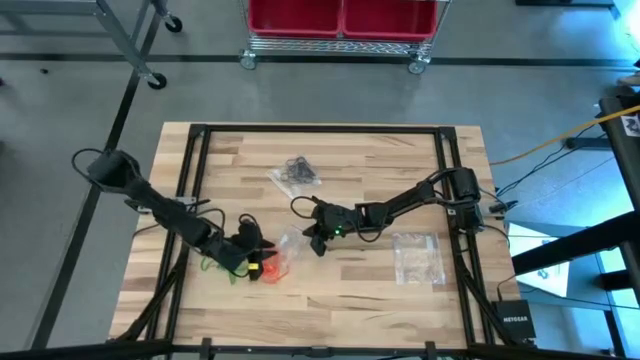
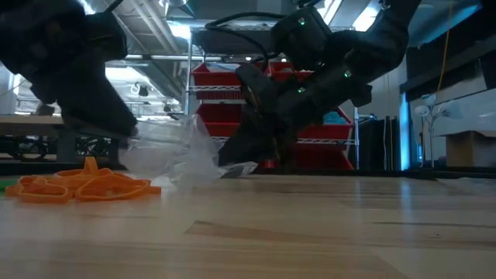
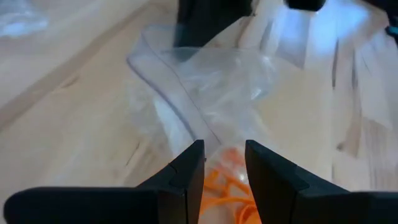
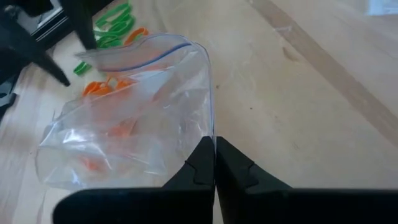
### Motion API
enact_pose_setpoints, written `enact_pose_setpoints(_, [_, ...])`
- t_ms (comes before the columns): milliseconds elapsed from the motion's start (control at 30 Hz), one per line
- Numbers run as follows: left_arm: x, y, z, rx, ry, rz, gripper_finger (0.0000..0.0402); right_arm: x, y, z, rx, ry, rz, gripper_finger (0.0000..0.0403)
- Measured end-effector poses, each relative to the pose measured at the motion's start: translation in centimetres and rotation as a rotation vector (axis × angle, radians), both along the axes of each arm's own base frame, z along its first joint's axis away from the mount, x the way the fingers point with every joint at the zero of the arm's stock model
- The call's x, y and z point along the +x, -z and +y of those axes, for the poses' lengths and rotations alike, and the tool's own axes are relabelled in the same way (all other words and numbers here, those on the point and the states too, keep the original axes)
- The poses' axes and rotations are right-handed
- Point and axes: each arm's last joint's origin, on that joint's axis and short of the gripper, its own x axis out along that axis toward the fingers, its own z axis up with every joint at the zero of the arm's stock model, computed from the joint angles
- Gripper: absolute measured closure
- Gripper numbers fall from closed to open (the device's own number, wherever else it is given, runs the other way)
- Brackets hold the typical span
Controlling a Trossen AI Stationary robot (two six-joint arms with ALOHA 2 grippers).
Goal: Sort rubber bands
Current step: Open the transparent zip bag
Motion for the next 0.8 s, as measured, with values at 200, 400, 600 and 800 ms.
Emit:
enact_pose_setpoints(200, [0.3,0.7,0.6,0.011,-0.063,0.028,0.0293,0.0,0.0,0.0,-0.003,0.003,0.001,0.0401])
enact_pose_setpoints(400, [0.7,0.6,1.5,0.013,-0.126,0.013,0.0293,0.0,0.0,0.0,-0.004,0.002,0.000,0.0401])
enact_pose_setpoints(600, [0.8,0.7,1.8,0.029,-0.127,0.017,0.0293,0.0,0.0,0.0,-0.004,0.001,0.000,0.0401])
enact_pose_setpoints(800, [0.6,0.7,1.4,0.042,-0.101,0.024,0.0293,0.0,0.0,0.0,-0.004,0.001,0.005,0.0401])
